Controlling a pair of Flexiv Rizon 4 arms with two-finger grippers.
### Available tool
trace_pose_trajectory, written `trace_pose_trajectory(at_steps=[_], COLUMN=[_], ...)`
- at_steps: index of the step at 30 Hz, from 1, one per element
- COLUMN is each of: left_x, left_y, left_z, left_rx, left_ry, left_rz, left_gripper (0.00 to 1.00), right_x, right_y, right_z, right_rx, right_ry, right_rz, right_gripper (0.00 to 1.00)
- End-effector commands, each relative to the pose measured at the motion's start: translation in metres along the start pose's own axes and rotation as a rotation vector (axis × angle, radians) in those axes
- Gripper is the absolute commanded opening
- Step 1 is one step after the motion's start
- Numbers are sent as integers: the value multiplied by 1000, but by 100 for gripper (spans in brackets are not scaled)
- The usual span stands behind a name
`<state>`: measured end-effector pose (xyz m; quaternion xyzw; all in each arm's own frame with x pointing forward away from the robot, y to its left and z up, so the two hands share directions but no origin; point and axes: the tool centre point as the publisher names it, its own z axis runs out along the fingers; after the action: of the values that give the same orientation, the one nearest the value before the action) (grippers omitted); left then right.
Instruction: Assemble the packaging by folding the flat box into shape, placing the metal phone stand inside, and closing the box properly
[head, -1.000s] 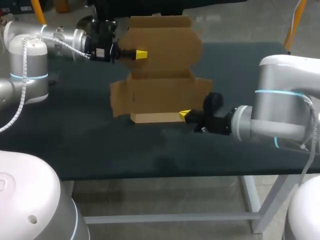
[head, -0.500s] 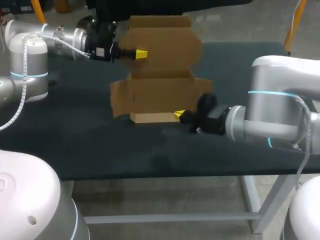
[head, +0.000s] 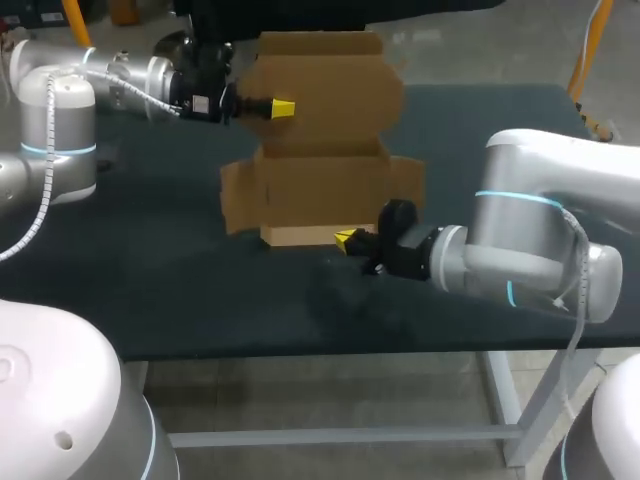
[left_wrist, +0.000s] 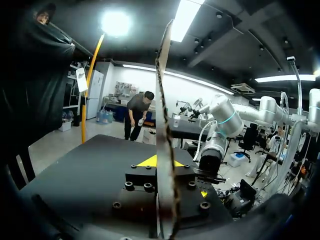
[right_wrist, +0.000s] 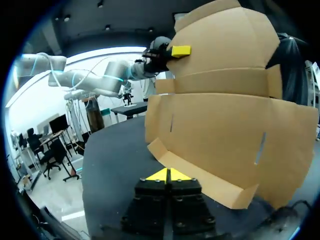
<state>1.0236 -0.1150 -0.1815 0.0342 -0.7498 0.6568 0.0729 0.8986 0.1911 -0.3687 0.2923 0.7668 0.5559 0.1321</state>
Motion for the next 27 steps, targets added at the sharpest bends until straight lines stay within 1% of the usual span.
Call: trace_pose_trajectory(at_steps=[1, 9, 11, 20, 27], left_x=[-1, -1, -1, -1, -1], left_y=[1, 1, 1, 1, 1], left_z=[-1, -1, -1, -1, -1], left_rx=[-1, -1, -1, -1, -1], left_ry=[6, 6, 6, 6, 6], left_rz=[0, 0, 0, 0, 0], left_gripper=[0, 0, 0, 0, 0], right_x=[1, -1, -3, -10, -16], right_y=[-8, -11, -13, -19, -24], right_z=[26, 50, 54, 66, 68], right_rx=[-32, -8, 7, 17, 21], right_ry=[-49, -64, -85, -109, -129], right_rz=[6, 18, 19, 41, 56], right_gripper=[0, 0, 0, 0, 0])
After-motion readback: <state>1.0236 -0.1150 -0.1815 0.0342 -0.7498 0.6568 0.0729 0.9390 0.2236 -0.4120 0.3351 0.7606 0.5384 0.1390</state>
